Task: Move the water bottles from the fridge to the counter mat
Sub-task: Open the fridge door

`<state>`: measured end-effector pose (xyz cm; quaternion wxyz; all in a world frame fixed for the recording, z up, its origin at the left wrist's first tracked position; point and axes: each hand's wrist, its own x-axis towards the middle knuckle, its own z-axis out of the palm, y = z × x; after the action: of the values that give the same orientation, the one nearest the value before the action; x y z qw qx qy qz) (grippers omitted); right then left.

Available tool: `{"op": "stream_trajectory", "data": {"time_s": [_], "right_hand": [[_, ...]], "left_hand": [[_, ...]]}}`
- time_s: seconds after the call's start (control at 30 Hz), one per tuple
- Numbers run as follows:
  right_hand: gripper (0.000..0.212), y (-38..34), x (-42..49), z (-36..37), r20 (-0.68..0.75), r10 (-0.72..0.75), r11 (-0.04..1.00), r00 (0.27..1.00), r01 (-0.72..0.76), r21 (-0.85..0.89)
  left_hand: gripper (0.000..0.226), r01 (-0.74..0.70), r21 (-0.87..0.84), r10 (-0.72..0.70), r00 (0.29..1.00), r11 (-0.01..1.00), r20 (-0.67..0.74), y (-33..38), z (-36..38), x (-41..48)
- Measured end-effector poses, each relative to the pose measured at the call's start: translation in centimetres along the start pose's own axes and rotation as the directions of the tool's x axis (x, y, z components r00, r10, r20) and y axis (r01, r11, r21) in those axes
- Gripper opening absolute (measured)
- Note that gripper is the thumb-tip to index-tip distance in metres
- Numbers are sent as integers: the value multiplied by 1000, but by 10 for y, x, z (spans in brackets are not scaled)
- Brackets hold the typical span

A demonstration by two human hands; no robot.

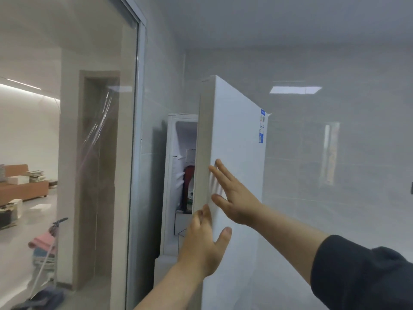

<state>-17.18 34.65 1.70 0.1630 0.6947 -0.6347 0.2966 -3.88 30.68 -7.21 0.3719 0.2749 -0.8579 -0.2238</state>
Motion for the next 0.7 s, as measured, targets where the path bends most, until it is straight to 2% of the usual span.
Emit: {"op": "stream_trajectory", "data": {"time_s": [0.17, 0.3, 0.47, 0.6, 0.7], "right_hand": [[75, 6, -57, -36, -150, 119, 985, 982, -98, 141], [78, 20, -97, -65, -221, 220, 969, 950, -187, 161], [82, 40, -139, -101, -283, 346, 937, 894, -313, 157], [85, 53, -164, -126, -315, 437, 898, 842, -392, 199], [87, 68, -173, -140, -340, 482, 876, 808, -439, 198]], "left_hand": [[84, -125, -36, 127, 989, 992, 70, 48, 24, -26], [81, -229, -14, 228, 961, 973, 154, 86, 49, -34], [76, -380, 3, 364, 887, 925, 285, 139, 77, -31], [75, -366, -111, 380, 845, 924, 377, 171, 109, -22], [71, -339, -123, 359, 833, 933, 422, 190, 128, -17]]}}
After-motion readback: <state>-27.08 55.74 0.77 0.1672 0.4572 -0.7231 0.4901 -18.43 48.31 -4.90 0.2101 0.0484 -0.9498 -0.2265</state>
